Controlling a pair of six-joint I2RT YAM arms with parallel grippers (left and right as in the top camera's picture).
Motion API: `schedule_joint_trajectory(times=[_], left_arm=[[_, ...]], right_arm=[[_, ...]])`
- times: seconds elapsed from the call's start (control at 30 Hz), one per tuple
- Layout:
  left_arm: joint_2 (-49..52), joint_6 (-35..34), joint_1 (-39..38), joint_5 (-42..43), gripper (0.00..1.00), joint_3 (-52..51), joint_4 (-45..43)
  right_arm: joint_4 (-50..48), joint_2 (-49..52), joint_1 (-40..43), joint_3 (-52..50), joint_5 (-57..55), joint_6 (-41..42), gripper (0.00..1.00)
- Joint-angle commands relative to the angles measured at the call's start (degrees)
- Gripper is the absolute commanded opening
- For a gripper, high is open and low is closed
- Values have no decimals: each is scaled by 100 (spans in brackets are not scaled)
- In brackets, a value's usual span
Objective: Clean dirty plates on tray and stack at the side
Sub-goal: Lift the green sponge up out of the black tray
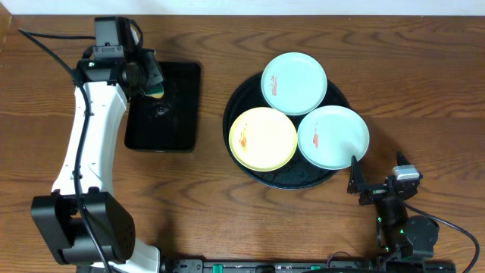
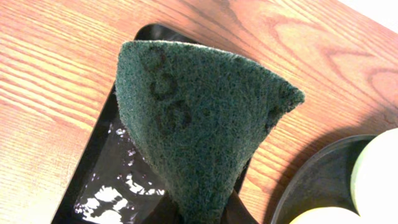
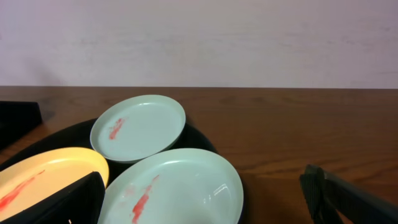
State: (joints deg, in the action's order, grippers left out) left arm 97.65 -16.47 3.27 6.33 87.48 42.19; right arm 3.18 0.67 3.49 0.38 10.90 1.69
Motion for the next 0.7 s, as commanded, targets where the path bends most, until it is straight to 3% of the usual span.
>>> schedule_joint_trajectory(times=[0.0,0.3,0.67], left_arm=[[122,-26,13,48,8,37,-46],[981,-28,66,11,8,-334,-671],[-525,-28,101,245,8,-136,-131]], right_arm=[[26,-35,22,-2,52,-4,99],[26,-35,22,-2,52,-4,99],[26,-35,22,-2,52,-4,99]])
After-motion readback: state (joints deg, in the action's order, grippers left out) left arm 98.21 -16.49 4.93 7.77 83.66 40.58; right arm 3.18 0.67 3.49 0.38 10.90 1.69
